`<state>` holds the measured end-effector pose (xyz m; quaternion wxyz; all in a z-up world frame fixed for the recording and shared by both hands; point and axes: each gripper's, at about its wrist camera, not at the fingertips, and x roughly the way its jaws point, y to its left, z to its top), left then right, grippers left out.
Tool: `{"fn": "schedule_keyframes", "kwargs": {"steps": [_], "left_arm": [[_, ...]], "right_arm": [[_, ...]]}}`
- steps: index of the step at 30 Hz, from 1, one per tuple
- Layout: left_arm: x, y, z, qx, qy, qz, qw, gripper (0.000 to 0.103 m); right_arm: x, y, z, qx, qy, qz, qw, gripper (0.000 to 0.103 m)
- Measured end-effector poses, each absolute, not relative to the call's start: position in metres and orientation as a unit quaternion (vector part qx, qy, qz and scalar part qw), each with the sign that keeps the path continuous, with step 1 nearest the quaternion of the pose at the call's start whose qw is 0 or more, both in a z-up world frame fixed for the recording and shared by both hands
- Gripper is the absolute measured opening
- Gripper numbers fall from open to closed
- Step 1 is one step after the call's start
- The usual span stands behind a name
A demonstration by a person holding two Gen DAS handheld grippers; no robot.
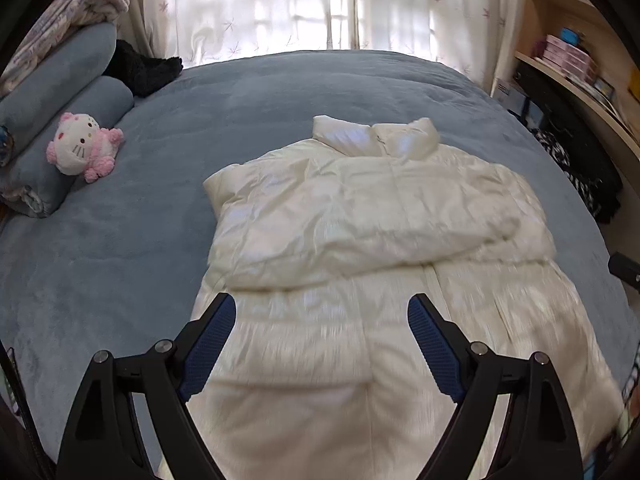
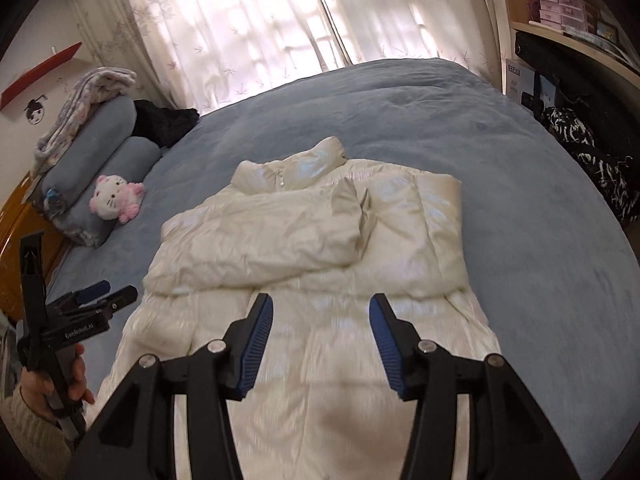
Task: Fold large clothes
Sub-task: 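Release the jacket and move both grippers back above it, then grasp the jacket hem with both grippers side by side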
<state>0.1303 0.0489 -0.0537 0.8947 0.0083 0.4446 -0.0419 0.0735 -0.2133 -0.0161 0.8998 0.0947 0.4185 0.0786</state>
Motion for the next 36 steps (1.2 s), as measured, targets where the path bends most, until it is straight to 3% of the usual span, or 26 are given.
{"fn": "schedule_keyframes", "kwargs": {"steps": [9, 18, 29, 36], "left_arm": [[0.064, 0.063, -0.042, 0.023, 0.430, -0.053, 0.901, 0.087], [0.021, 0.104, -0.075, 0.043, 0.460, -0.035, 0.886, 0.087], [-0.009, 0.171, -0.138, -0.035, 0.559, -0.077, 0.825, 0.087], [-0.013, 0.195, -0.159, -0.088, 0.567, -0.093, 0.814, 0.087]], "right_arm": [[0.015, -0.227, -0.021, 0.096, 0.427, 0.096, 0.894, 0.052], [-0.024, -0.257, -0.043, 0.084, 0.456, 0.075, 0.883, 0.054], [-0.058, -0.321, -0.098, 0.119, 0.527, 0.020, 0.841, 0.054], [-0.067, -0.341, -0.125, 0.159, 0.551, 0.012, 0.819, 0.056]]}}
